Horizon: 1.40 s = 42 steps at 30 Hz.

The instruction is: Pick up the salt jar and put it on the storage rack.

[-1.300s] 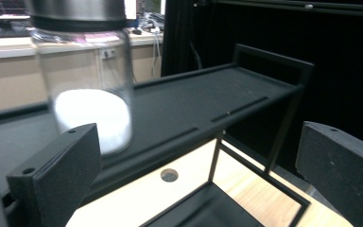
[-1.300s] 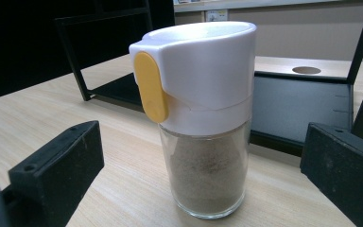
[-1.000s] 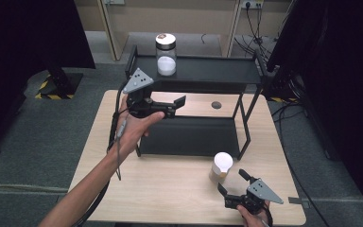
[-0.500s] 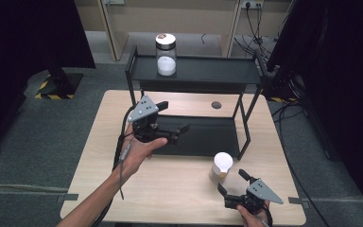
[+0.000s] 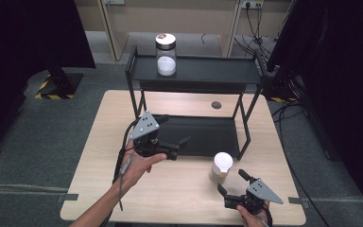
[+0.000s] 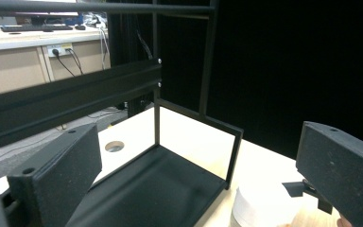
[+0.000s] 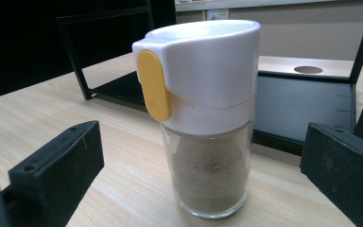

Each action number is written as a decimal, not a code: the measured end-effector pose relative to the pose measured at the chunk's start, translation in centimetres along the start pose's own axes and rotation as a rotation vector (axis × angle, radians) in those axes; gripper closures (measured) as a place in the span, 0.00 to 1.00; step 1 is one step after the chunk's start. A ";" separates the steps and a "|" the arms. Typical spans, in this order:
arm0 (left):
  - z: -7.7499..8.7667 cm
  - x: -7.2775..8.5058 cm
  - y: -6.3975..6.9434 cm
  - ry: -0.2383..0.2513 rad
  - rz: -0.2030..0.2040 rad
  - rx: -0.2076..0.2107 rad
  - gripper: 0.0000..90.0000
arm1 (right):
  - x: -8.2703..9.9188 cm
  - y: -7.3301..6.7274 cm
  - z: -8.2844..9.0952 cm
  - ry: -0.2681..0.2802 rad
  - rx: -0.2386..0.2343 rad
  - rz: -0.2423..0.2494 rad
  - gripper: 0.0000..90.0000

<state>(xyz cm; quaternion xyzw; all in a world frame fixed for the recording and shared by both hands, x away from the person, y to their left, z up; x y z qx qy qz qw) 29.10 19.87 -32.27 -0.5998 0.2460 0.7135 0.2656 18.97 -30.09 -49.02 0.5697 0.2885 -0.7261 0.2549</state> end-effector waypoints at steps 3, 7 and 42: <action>0.1 0.7 0.1 0.003 -0.001 0.003 0.01 | 0.0 0.0 0.0 0.000 0.000 0.000 0.01; 0.2 1.9 0.4 0.011 -0.013 0.008 0.01 | 0.0 0.0 0.0 0.000 0.001 -0.001 0.01; 1.2 12.1 0.5 0.008 -0.026 0.069 0.01 | 0.0 0.0 0.0 0.000 0.003 -0.002 0.01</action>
Point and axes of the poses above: each handheld gripper's, and its own axes: z roughly backward along the jaws, x roughly out of its underside, y roughly to its right, the point moved 2 cm from there along -z, roughly forward along the jaws, and after that the axes turned 10 degrees about -x, right-handed, at the moved point
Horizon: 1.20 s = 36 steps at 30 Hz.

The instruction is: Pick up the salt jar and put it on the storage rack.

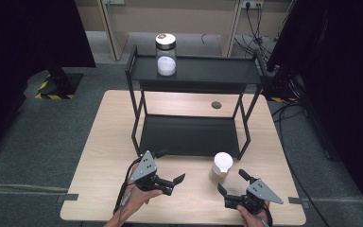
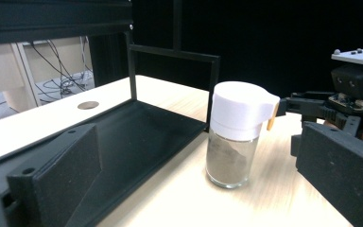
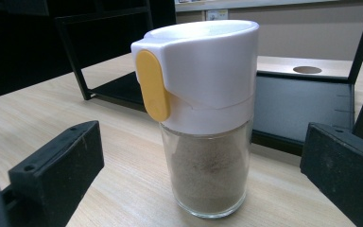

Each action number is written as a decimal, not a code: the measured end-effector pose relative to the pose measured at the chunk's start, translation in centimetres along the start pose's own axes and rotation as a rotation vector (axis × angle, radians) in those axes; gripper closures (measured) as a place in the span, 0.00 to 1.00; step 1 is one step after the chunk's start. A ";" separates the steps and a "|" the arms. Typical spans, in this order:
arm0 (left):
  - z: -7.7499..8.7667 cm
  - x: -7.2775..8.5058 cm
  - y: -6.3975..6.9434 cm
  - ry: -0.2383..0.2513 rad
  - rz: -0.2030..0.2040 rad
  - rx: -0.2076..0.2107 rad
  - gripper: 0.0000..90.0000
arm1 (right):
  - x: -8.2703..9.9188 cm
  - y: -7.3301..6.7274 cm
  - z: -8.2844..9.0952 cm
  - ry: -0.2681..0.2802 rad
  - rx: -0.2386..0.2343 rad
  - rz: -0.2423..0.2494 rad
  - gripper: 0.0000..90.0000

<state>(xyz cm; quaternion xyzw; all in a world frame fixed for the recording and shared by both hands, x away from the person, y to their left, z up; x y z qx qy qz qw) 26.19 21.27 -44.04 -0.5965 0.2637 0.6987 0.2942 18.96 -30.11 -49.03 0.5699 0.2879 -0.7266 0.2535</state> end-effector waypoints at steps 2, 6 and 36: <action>0.0 0.5 0.0 -0.007 0.002 0.003 0.01 | 0.0 0.0 0.0 0.000 0.000 -0.001 0.01; 0.1 1.3 -0.1 -0.018 0.015 0.004 0.01 | 0.0 0.0 0.0 0.000 0.000 0.002 0.01; 1.3 6.0 -0.7 -0.057 0.048 0.007 0.01 | 0.0 -0.1 -0.1 -0.007 -0.006 0.003 0.01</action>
Point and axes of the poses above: each handheld gripper's, and its own axes: z roughly backward along the jaws, x roughly out of its underside, y roughly to its right, the point moved 2 cm from there along -z, roughly forward along the jaws, and after that the axes turned 10 degrees about -x, right-handed, at the moved point
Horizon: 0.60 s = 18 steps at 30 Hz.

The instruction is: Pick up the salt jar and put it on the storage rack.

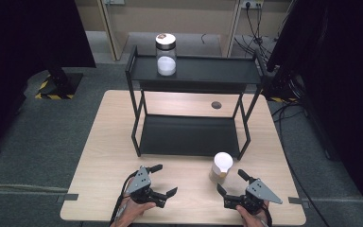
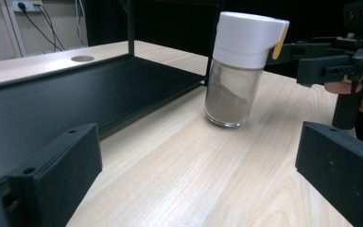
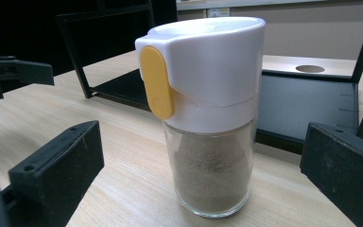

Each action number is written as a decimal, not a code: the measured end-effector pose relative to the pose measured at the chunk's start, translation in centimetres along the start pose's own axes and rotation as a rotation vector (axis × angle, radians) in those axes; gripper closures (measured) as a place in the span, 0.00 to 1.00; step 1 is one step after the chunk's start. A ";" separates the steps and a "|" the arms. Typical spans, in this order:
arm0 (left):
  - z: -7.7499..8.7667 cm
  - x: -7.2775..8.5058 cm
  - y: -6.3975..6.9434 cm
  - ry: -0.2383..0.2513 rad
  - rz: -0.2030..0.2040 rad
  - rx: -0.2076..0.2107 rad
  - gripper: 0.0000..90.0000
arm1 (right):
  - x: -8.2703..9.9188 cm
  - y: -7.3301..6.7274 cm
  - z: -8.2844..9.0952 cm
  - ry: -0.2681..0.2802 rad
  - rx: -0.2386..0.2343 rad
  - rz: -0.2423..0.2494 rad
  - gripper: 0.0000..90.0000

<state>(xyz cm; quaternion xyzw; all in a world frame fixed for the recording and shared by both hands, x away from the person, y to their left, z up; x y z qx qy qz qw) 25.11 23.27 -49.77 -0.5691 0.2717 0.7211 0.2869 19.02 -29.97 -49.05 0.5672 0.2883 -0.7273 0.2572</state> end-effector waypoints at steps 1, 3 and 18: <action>0.1 0.1 0.0 -0.002 -0.002 0.000 0.01 | 0.0 0.0 0.0 0.000 0.000 0.000 0.01; 0.1 0.2 0.0 -0.002 0.002 0.001 0.01 | 0.0 0.0 0.0 0.001 -0.001 0.000 0.01; 0.4 0.6 -0.3 -0.004 0.007 -0.005 0.01 | 0.0 0.1 0.0 0.000 -0.001 0.000 0.01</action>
Point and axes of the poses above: each handheld gripper's, and its own axes: z roughly backward along the jaws, x roughly out of its underside, y roughly to its right, the point moved 2 cm from there along -z, roughly forward along the jaws, and after that the axes turned 10 degrees about -x, right-handed, at the moved point
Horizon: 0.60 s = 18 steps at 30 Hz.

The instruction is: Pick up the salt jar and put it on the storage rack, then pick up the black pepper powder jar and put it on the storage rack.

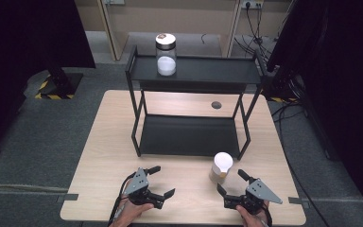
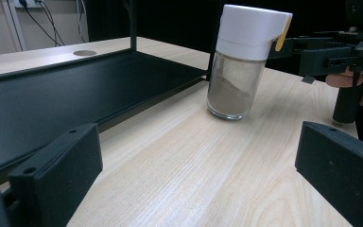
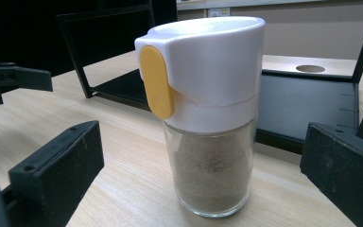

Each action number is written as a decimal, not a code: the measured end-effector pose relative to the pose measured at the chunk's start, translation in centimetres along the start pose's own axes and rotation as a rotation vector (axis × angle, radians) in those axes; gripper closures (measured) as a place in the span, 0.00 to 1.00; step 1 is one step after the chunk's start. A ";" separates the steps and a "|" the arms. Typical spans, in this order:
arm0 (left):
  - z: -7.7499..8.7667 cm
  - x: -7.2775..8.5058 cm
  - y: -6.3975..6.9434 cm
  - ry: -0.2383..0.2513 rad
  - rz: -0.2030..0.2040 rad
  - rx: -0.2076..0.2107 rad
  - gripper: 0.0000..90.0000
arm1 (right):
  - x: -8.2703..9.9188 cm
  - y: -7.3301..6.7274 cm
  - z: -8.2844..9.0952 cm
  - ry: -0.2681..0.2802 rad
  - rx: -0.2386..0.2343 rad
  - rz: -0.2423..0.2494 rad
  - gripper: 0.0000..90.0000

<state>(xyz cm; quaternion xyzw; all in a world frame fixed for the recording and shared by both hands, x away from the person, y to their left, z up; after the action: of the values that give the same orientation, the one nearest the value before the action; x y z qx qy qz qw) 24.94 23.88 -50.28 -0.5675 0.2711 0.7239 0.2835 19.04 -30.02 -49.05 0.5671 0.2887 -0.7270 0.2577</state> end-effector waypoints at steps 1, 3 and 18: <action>0.0 0.0 0.0 -0.001 -0.002 -0.001 0.01 | 0.0 0.0 0.0 0.000 0.000 0.001 0.01; 0.0 0.0 0.1 -0.001 0.000 0.001 0.01 | 0.0 0.0 0.0 0.000 0.002 -0.001 0.01; 0.0 0.1 0.1 0.001 -0.001 0.001 0.01 | 0.0 0.0 -0.2 -0.002 0.003 0.002 0.01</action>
<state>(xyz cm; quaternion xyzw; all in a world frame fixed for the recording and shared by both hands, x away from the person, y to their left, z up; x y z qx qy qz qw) 24.81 23.81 -50.35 -0.5679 0.2716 0.7233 0.2838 19.16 -29.92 -49.11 0.5672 0.2868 -0.7278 0.2577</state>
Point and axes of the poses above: each handheld gripper's, and its own axes: z roughly backward along the jaws, x roughly out of its underside, y roughly to its right, the point moved 2 cm from there along -z, roughly forward along the jaws, and after that the axes turned 10 degrees about -x, right-handed, at the moved point
